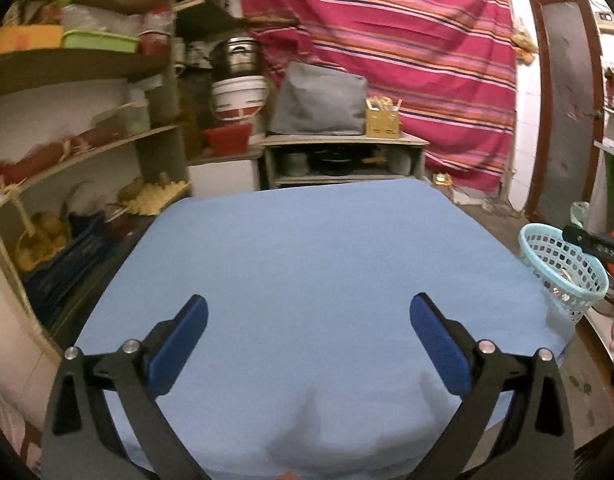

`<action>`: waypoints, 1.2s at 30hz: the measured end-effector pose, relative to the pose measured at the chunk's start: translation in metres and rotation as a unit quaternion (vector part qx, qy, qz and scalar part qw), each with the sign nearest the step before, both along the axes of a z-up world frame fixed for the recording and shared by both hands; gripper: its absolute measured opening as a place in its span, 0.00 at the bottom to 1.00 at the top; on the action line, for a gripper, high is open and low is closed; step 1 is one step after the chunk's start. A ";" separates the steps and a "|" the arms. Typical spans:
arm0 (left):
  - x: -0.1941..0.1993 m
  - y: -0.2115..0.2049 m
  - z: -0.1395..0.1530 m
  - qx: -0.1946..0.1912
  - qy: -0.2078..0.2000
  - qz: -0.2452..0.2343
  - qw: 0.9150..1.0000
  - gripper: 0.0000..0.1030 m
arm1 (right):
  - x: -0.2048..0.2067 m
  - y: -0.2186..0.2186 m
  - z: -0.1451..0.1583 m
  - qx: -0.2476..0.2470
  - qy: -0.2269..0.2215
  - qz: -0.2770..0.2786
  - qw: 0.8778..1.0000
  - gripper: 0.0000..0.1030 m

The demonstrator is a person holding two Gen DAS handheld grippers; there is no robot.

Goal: Collect trash

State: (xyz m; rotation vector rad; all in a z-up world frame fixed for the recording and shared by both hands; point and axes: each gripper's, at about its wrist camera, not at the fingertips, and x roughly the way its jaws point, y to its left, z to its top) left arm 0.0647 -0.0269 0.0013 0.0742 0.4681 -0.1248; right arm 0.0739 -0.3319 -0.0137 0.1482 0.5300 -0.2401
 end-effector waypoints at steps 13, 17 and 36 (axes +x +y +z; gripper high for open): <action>-0.028 0.031 -0.031 -0.005 -0.012 0.035 0.999 0.96 | -0.069 0.114 -0.023 -0.051 -0.065 0.061 0.995 0.96; -0.033 0.033 -0.035 -0.006 -0.026 0.029 0.999 0.96 | -0.075 0.128 -0.019 -0.065 -0.084 0.077 0.991 0.96; -0.033 0.035 -0.037 -0.017 -0.043 0.026 0.999 0.96 | -0.078 0.129 -0.015 -0.060 -0.103 0.080 0.990 0.96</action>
